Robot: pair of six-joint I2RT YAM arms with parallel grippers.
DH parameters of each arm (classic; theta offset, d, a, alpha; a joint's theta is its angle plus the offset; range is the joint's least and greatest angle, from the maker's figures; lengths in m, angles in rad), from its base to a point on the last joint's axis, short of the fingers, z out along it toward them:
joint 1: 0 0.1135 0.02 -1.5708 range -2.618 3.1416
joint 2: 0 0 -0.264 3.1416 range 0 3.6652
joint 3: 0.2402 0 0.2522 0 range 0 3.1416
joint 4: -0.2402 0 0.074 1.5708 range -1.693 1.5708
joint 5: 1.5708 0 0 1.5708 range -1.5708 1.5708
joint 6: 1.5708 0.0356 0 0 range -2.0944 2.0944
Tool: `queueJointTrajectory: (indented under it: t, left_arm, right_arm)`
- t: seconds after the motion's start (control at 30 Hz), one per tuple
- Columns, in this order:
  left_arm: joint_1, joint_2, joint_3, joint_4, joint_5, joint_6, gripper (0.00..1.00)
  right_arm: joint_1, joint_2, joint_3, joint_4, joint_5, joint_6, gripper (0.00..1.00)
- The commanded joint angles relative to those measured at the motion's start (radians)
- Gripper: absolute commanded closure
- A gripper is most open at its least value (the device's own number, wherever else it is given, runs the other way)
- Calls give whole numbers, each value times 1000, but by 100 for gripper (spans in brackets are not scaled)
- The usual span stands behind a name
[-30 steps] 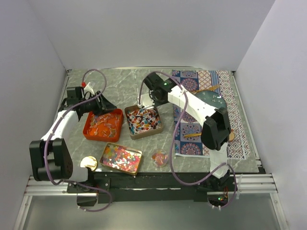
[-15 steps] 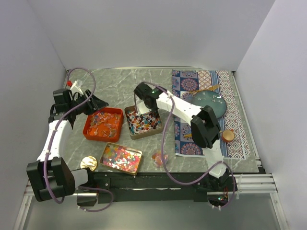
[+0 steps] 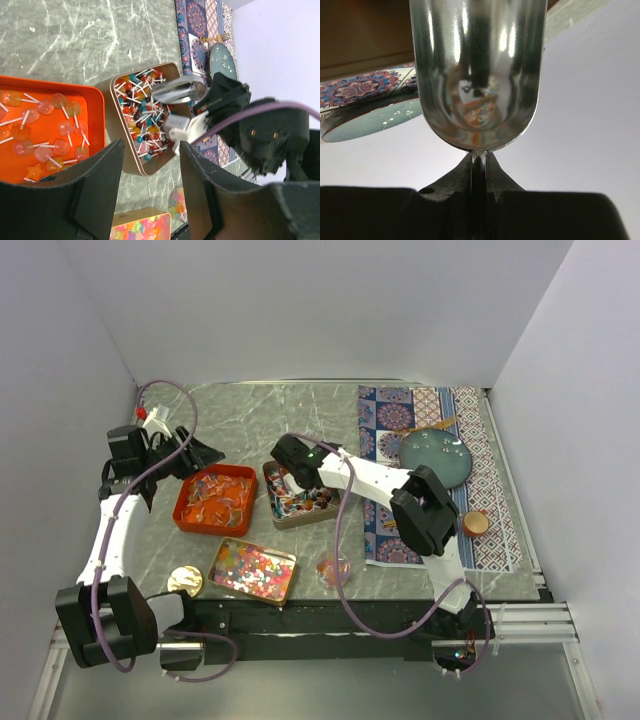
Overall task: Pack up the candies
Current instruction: Scoop the fake candies from the storage box.
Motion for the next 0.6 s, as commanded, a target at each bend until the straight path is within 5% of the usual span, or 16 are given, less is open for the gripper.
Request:
queueJointTrajectory:
  t: [0.0,0.33,0.57]
  left_arm:
    - [6,-37,-2,27,-13,-9,45]
    - [6,-53,-19,32,-33,-9,44]
    - [8,-49,-20,29,-50,-6,43]
  right_arm:
    - [63,-11,-38,-123,-88,-613,100]
    - [117,-41,-84,-160,-188,-570,100]
    - [111,-11,-35,-197,-393,-527,100]
